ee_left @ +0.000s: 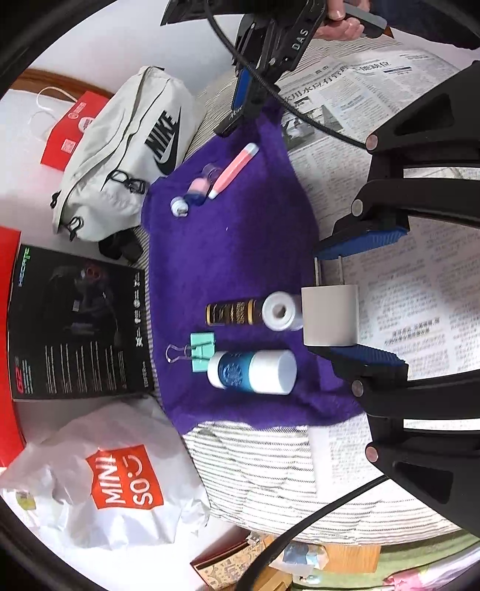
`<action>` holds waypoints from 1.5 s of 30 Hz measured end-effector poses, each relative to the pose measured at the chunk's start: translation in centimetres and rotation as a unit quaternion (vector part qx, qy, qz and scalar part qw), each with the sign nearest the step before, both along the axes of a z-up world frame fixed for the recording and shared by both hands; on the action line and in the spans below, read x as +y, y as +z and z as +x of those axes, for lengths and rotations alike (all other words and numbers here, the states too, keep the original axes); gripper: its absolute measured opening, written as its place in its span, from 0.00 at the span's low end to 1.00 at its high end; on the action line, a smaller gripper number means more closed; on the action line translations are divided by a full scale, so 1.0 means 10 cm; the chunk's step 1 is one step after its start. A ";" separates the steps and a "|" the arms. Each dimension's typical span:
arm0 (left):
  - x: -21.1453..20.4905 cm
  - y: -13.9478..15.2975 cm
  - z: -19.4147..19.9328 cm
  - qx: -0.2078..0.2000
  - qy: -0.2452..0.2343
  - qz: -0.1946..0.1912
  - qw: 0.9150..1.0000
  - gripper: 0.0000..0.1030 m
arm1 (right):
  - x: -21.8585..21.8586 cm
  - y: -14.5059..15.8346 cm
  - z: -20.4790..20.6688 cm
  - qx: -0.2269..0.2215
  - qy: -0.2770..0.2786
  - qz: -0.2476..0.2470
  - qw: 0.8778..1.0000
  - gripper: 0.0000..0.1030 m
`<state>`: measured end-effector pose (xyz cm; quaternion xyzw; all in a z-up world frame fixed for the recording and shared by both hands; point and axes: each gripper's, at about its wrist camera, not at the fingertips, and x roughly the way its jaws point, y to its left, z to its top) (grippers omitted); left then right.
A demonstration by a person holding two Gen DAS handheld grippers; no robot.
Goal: Organize rigid objects
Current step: 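Place the Horizon case with the right tool while the left tool carries the plug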
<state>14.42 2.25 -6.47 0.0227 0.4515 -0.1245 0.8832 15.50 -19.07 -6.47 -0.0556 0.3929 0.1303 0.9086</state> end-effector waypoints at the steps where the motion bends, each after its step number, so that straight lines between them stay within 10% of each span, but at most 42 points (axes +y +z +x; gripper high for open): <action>1: 0.03 0.00 0.02 0.000 0.003 -0.001 1.000 0.41 | 0.03 0.00 0.06 0.001 0.001 -0.001 1.000 0.21; 38: 0.37 -0.08 0.35 0.013 0.021 -0.024 0.999 0.41 | 0.39 -0.51 0.90 0.049 0.015 -0.041 0.998 0.22; 45: 0.36 -0.06 0.36 0.017 0.022 -0.025 0.999 0.41 | 0.35 -0.43 0.80 0.044 0.028 -0.029 0.998 0.36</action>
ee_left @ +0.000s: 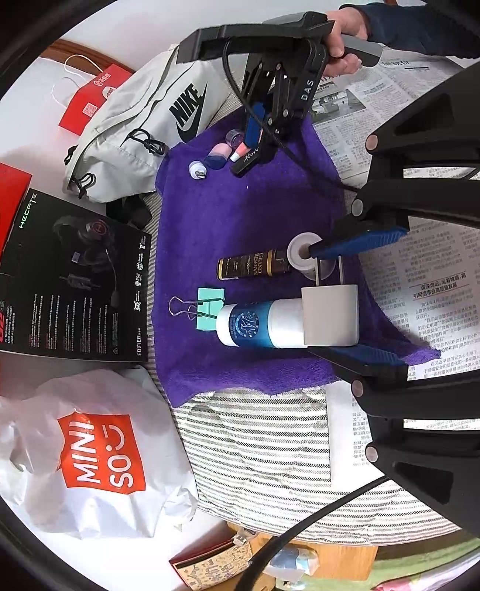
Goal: Organize rigid objects
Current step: 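Place the Horizon case with the right tool while the left tool carries the plug, then set the white plug beside the binder clip and open the left tool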
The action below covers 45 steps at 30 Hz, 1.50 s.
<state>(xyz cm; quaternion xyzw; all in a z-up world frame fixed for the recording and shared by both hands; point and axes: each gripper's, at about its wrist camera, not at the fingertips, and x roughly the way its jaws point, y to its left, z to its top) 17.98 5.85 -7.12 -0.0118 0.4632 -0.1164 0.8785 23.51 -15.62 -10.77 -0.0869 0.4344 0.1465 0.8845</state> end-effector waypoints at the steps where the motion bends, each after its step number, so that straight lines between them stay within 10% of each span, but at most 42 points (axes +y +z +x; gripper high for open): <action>1: 0.00 0.01 0.00 0.000 0.000 -0.001 1.000 0.41 | -0.01 0.03 -0.03 -0.004 -0.001 -0.001 1.000 0.36; 45: -0.82 -0.24 1.36 0.033 -0.047 0.044 0.997 0.41 | -0.75 0.38 -0.46 -0.028 -0.063 0.055 0.996 0.40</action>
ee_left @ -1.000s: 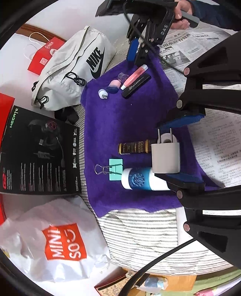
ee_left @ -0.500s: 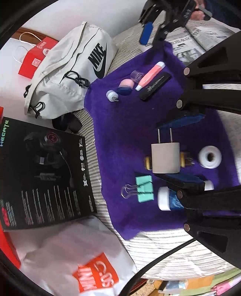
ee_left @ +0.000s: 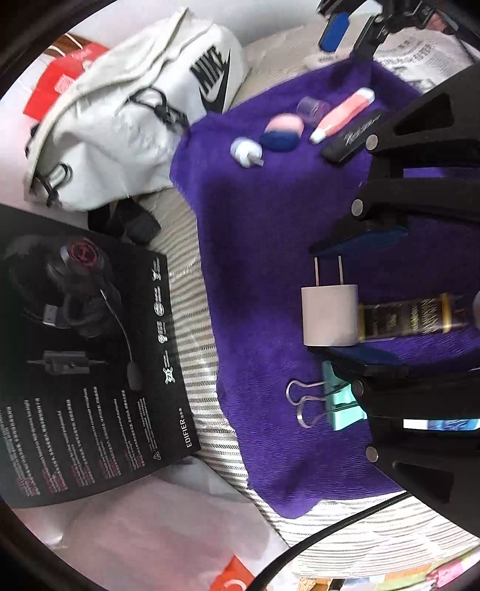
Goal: Organize rigid objects
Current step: 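Set the white plug beside the binder clip and open the left tool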
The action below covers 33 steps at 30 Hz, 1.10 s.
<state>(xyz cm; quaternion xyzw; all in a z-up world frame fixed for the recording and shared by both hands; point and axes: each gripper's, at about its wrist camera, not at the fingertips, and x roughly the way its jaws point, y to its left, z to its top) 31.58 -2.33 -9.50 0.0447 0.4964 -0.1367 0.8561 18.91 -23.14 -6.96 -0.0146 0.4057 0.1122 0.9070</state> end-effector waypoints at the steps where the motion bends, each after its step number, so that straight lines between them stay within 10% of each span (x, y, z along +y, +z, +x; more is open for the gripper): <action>1: -0.01 -0.01 0.03 0.003 0.001 0.002 1.000 0.41 | 0.00 0.00 0.01 -0.001 0.000 -0.001 1.000 0.40; 33: -0.37 -0.13 -0.03 0.022 -0.025 0.062 0.998 0.58 | 0.15 -0.12 0.04 0.017 0.018 0.007 1.000 0.42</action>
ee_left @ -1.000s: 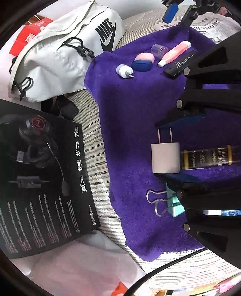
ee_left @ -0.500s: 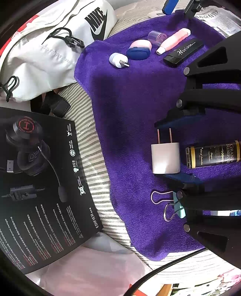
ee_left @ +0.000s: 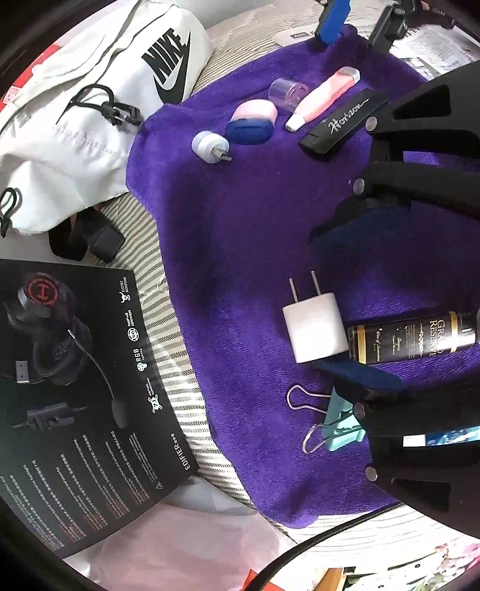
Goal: Organize rigid objects
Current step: 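Set the white plug beside the binder clip and open the left tool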
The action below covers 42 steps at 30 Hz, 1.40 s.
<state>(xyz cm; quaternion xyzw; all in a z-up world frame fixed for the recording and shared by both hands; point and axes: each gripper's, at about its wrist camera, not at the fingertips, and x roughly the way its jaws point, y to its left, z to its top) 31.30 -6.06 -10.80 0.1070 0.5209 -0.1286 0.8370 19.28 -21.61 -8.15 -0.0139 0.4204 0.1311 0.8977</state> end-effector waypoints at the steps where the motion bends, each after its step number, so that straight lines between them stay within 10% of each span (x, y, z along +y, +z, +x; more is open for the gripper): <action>1: 0.01 0.03 -0.01 -0.001 -0.001 -0.003 1.000 0.58 | 0.01 -0.01 0.01 0.002 0.001 0.000 1.000 0.42; 30: 0.37 0.56 -0.90 -0.034 0.020 -0.042 0.998 0.83 | 0.18 -0.15 0.17 0.038 -0.011 0.003 0.999 0.56; 42: 0.60 0.69 -1.49 -0.069 0.050 -0.053 0.995 0.94 | 0.26 0.08 -0.19 0.028 -0.033 0.004 0.999 0.77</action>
